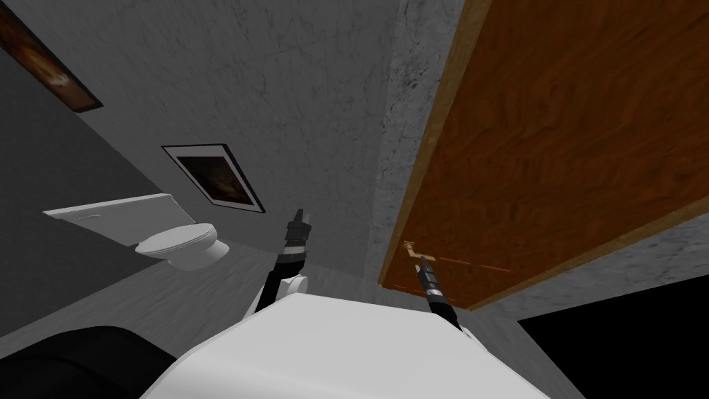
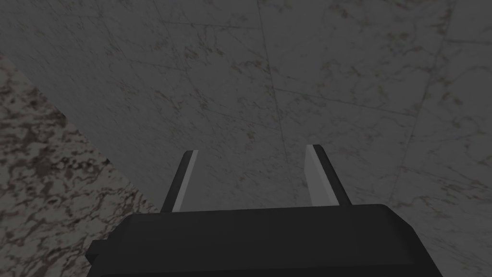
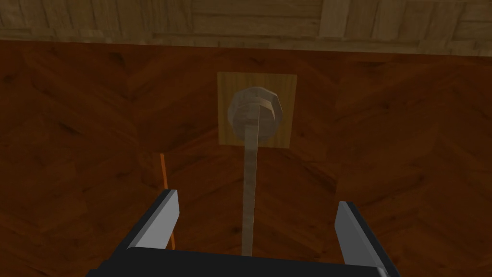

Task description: Pull the door open

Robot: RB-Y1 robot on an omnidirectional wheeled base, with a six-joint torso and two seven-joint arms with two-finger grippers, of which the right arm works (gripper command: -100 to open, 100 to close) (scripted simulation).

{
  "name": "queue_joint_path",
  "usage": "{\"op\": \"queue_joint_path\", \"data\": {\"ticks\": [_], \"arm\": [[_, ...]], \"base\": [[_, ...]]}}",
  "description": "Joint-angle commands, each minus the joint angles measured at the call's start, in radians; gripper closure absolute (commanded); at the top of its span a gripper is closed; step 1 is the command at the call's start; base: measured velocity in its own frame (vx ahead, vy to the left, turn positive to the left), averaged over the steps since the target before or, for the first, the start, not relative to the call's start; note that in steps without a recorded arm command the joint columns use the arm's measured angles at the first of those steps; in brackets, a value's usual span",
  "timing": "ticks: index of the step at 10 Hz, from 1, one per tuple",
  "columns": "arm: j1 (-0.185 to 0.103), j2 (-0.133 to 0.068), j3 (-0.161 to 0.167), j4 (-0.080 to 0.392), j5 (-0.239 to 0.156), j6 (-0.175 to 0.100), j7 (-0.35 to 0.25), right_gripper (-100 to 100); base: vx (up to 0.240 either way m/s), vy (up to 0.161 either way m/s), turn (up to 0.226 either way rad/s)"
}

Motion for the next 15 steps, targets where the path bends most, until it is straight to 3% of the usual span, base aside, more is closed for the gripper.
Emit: {"op": "queue_joint_path", "data": {"ticks": [1, 4, 5, 6, 11, 15], "arm": [[-0.029, 0.009, -0.025, 0.04, -0.017, 0.001, 0.018, -100], [-0.066, 0.018, -0.051, 0.092, -0.036, -0.001, 0.035, -100], [-0.061, 0.016, -0.044, 0.085, -0.031, -0.003, 0.03, -100], [-0.061, 0.016, -0.044, 0.085, -0.031, -0.003, 0.03, 100], [-0.061, 0.016, -0.044, 0.085, -0.031, -0.003, 0.03, 100], [-0.025, -0.018, -0.003, 0.068, -0.014, -0.03, -0.017, 100]], "base": [[0.078, -0.049, 0.262], [0.062, -0.047, 0.147], [0.02, -0.024, 0.04], [-0.001, 0.003, -0.036], [-0.003, 0.003, -0.003], [-0.16, -0.032, 0.103]]}}
